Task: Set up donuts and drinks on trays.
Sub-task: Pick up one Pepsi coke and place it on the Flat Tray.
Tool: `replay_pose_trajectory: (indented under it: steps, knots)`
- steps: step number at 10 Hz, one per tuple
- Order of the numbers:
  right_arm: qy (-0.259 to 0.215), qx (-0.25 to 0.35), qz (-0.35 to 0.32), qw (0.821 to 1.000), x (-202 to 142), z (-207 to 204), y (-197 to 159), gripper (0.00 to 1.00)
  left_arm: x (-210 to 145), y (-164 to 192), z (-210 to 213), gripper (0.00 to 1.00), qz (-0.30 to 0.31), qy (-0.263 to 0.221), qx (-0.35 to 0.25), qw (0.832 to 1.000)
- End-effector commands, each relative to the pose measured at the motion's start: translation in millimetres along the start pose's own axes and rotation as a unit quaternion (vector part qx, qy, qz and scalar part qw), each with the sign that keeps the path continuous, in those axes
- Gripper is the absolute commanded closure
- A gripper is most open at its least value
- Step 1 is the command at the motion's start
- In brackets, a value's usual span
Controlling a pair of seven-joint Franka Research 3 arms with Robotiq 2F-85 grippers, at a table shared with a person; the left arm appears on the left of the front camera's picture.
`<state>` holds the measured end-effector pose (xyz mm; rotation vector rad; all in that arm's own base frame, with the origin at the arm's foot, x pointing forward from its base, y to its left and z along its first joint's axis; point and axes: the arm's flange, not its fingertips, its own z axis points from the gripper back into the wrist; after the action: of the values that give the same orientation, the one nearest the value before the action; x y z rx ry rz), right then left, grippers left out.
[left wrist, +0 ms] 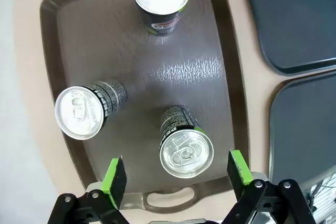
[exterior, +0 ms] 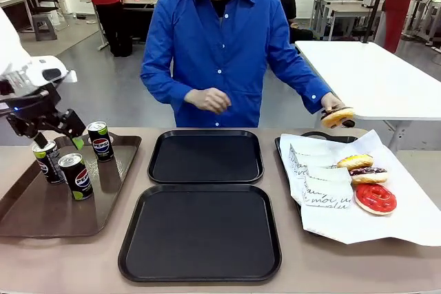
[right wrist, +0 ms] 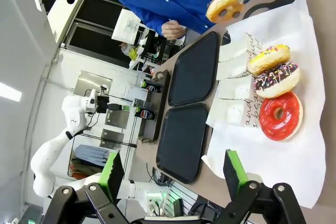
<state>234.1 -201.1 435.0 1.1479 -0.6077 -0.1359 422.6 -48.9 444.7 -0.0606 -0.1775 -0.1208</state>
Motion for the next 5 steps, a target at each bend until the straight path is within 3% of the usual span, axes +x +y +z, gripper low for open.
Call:
replay_pose_trajectory:
  steps: [1, 5]
  knots:
    - [-0.005, 0.009, 0.006, 1.000, 0, 1, -1, 0.00, 8, -12, -8, 0.00, 0.001, 0.019, 0.029, 0.999]
    - [-0.005, 0.009, 0.006, 1.000, 0, 1, -1, 0.00, 1, -9, -15, 0.00, -0.007, 0.018, 0.016, 1.000]
